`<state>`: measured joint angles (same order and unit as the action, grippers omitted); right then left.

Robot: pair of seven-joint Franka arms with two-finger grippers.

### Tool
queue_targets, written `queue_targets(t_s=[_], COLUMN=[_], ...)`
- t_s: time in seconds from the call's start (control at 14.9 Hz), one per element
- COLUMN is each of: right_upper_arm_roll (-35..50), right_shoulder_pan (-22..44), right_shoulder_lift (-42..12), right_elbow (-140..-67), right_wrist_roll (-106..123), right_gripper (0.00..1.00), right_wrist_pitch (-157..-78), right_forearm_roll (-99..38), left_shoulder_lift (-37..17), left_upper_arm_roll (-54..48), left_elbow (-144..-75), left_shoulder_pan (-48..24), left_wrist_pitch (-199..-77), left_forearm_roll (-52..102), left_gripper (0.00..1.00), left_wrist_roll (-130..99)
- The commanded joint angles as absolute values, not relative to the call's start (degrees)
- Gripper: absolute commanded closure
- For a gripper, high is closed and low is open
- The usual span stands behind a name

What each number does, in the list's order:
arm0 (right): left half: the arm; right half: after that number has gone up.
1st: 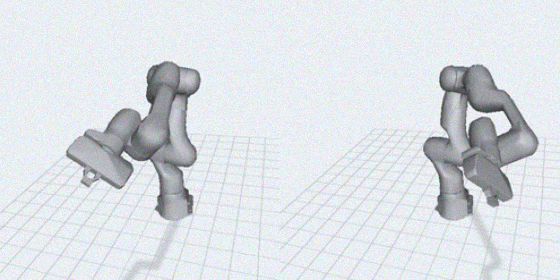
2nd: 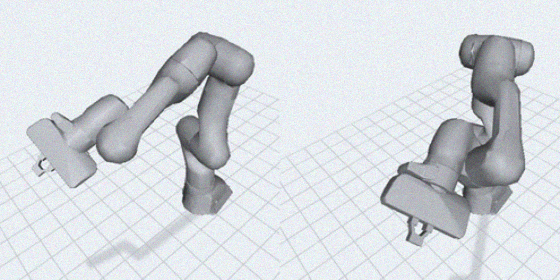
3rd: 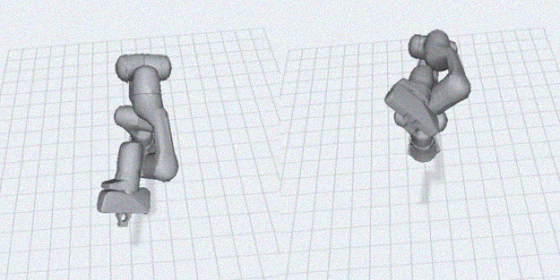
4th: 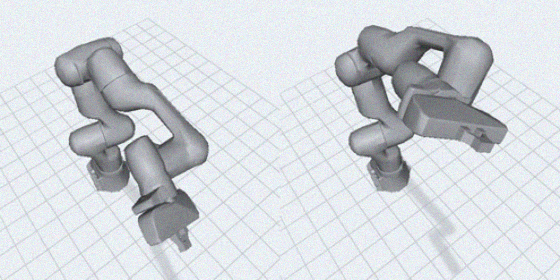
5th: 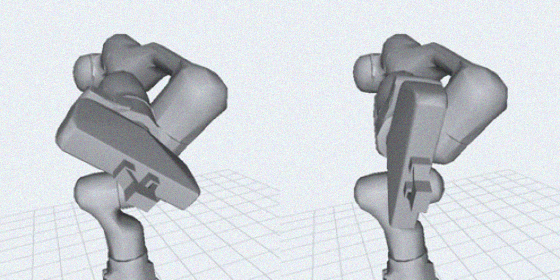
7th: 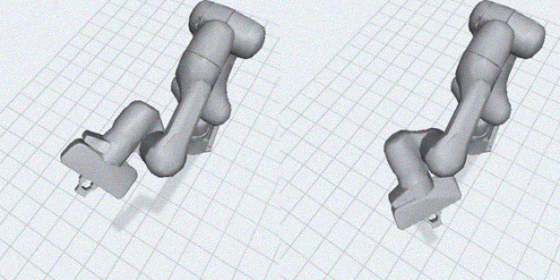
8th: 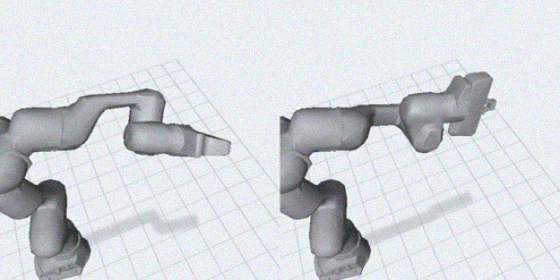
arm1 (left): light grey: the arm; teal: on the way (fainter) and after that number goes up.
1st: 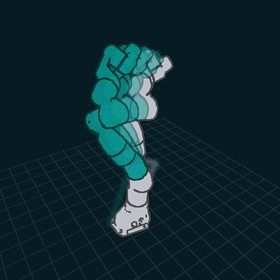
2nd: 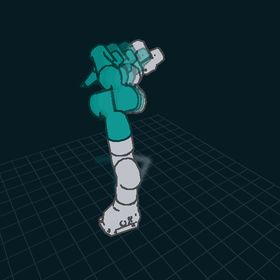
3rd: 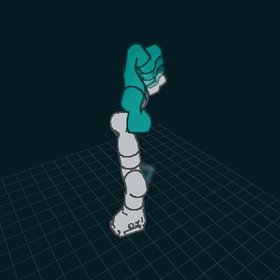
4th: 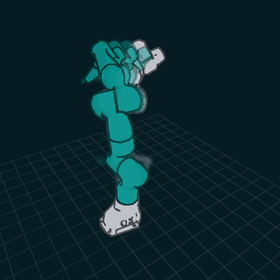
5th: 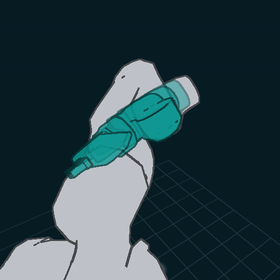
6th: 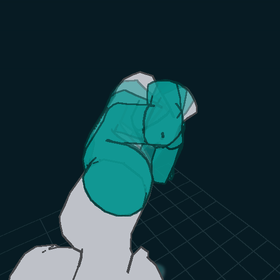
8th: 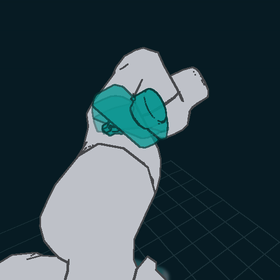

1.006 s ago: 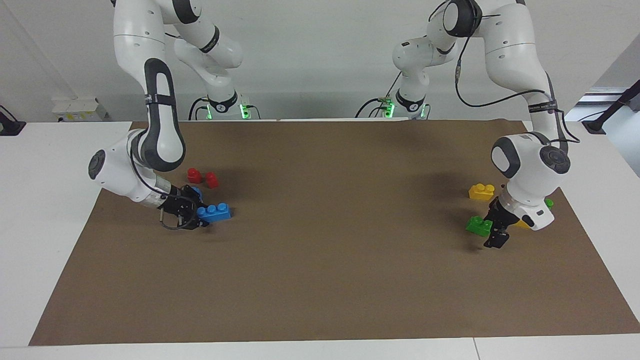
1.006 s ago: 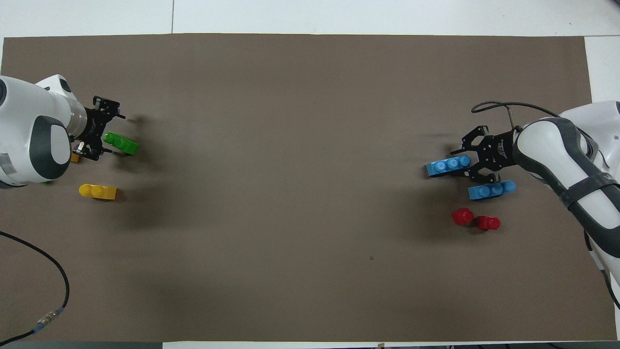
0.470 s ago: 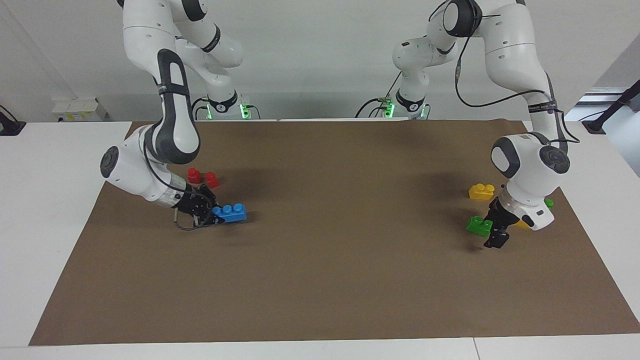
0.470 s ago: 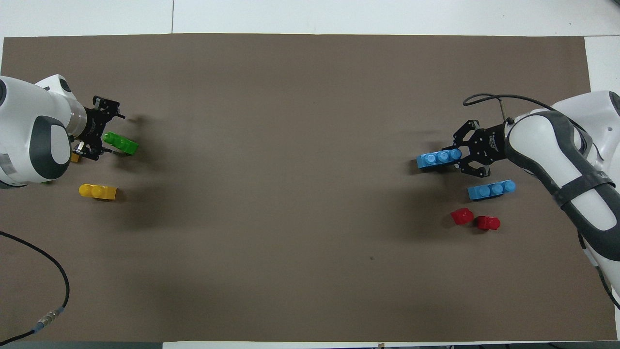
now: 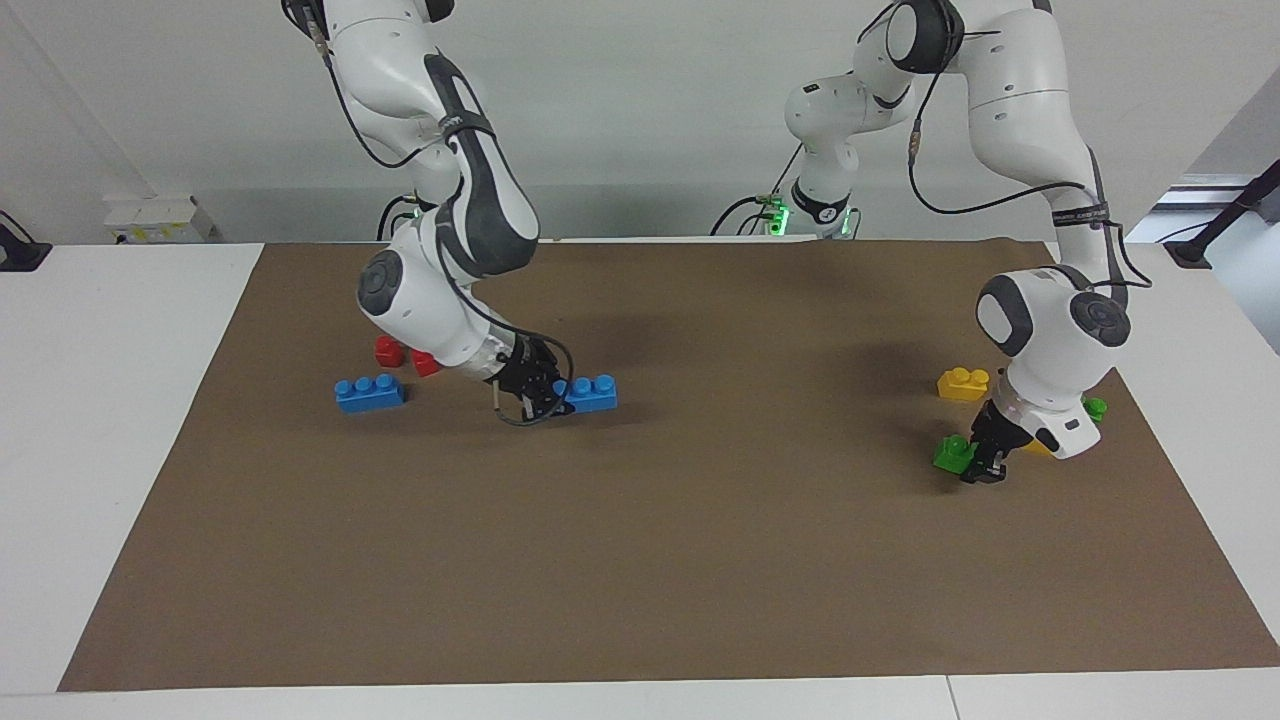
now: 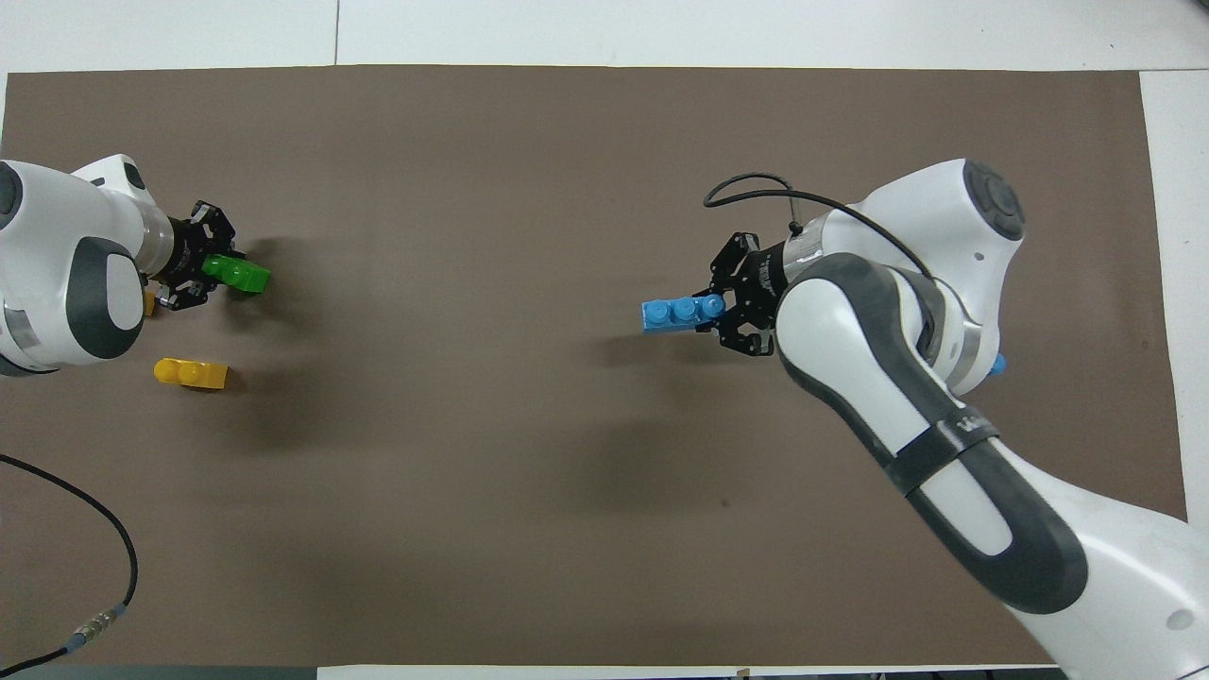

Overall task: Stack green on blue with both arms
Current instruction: 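Carry the blue brick toward the table centre while the left gripper grasps green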

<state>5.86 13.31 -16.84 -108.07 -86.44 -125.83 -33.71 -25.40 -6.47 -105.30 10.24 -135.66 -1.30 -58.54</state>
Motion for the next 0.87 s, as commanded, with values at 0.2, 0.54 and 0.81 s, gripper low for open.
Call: queue_targets(t_s=[0.2,0.54,0.81], right_upper_arm_roll=[5.6,5.5,5.5], right_shoulder_pan=[22.0,26.1,27.9], right_shoulder_lift=[-15.5,-16.3,-17.9], right_elbow=[-115.4,-117.2,-117.2], right_wrist_roll=[-92.5,-94.7,-98.4], right_gripper=[1.0,1.0,1.0], right_wrist_pitch=[-140.9,-147.5,-151.5], right_forearm_roll=[-38.8,-42.1,-42.5], left_shoulder_lift=[-25.0,-20.5,-15.9], left_upper_arm_roll=[-6.9,-7.1,-7.1], left_elbow=[-104.4,-101.9,-102.5], left_shoulder_pan=[10.2,7.1,2.2], left_wrist_pitch=[-132.5,-123.0,-117.3], left_forearm_roll=[-2.3,-2.3,-2.3], left_gripper=[1.0,1.0,1.0], left_wrist_roll=[-57.8,-59.2,-68.4])
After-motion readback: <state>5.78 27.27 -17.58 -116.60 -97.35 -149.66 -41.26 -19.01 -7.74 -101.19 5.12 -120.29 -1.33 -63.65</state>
